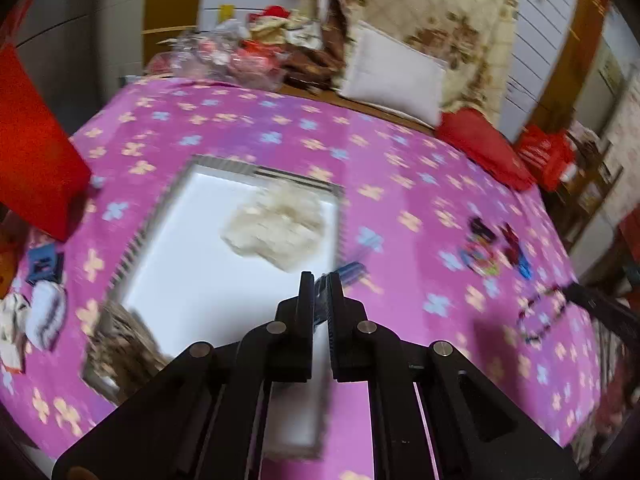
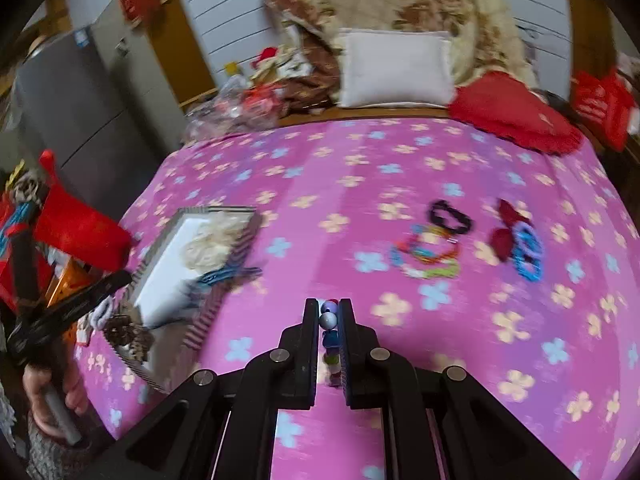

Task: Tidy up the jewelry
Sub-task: 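Carry the watch into the tray with the left gripper while the right carries a bead bracelet there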

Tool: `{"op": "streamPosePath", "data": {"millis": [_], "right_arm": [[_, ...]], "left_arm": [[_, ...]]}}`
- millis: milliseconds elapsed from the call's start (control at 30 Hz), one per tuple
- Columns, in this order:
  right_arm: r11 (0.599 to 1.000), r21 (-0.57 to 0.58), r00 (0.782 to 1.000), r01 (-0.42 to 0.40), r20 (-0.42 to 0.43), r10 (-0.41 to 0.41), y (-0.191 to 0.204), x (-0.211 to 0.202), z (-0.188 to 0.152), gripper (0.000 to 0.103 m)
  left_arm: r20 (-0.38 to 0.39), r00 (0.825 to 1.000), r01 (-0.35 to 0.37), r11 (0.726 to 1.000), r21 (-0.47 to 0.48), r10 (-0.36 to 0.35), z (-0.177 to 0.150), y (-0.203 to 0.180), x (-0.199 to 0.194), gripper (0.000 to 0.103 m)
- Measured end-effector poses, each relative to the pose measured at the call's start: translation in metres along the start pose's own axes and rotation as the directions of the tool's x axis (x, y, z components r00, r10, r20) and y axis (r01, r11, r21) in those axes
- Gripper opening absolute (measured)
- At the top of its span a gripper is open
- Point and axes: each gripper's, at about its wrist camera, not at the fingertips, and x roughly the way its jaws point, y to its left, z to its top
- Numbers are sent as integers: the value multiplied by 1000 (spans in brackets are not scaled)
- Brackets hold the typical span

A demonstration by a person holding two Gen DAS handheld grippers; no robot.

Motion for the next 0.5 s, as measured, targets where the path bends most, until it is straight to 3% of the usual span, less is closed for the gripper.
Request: {"op": "streamPosePath", "data": {"millis": [233,500], "right_arm": [[992,-95,994,-88,-69,81,78,51,16,8],[964,-208,975,-167,-179,131,172,125,28,8]], "left_arm": [[28,999,-23,997,-79,25,10,57,20,6],[24,995,-85,962,-261,95,0,132,27,7]]}}
